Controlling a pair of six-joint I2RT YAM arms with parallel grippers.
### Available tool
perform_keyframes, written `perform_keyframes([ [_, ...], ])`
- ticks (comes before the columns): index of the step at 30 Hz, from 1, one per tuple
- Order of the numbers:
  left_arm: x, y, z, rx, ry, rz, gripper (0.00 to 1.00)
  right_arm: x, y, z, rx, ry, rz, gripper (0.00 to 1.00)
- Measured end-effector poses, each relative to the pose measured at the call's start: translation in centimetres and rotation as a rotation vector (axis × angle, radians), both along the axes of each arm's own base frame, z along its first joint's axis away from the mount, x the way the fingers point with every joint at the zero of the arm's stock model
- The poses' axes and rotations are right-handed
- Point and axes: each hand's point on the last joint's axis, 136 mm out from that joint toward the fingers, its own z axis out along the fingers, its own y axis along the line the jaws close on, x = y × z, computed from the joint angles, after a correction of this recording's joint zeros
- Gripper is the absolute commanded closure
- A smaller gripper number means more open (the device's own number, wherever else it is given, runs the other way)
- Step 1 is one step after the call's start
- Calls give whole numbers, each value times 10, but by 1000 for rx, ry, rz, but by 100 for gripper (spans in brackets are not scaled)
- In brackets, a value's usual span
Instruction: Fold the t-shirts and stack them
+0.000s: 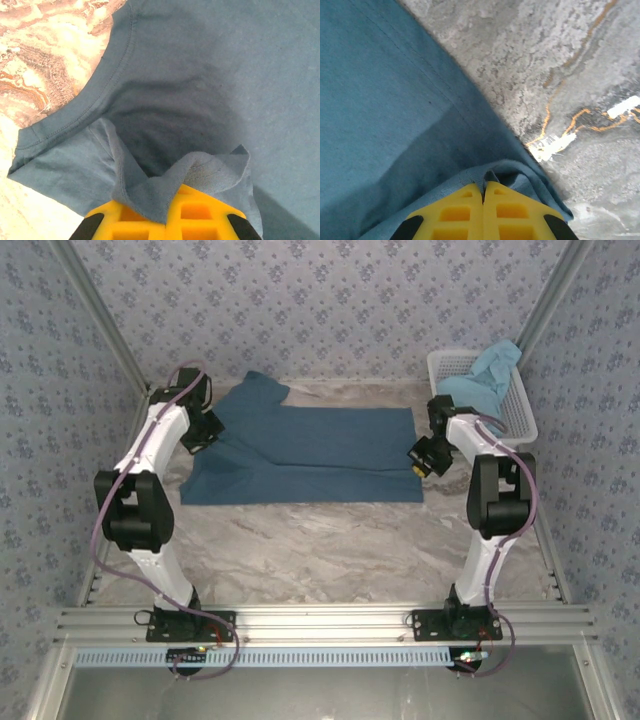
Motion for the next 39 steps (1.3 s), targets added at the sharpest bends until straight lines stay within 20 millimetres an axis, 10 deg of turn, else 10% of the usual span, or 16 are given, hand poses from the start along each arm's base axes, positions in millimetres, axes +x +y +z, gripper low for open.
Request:
perform_keyframes([
  [9,31,-6,-12,-17,-31,-31,98,8,4,0,-8,-8,12,95],
  [14,48,-5,-13,-11,-46,-40,48,11,7,0,-27,-25,24,62],
  [17,44,-1,-11,4,-41,-27,39,17,10,5,-52,-64,43,52],
  [22,7,6,-9,2,-12,5,47,22,17,40,-87,-183,71,48],
  [27,-47,14,-33,-68,76,70,72,3,30,61,-99,-253,119,71],
  [39,-52,16,-121,-178,234,179,85,-26,34,-28,-114,-56,186,84],
])
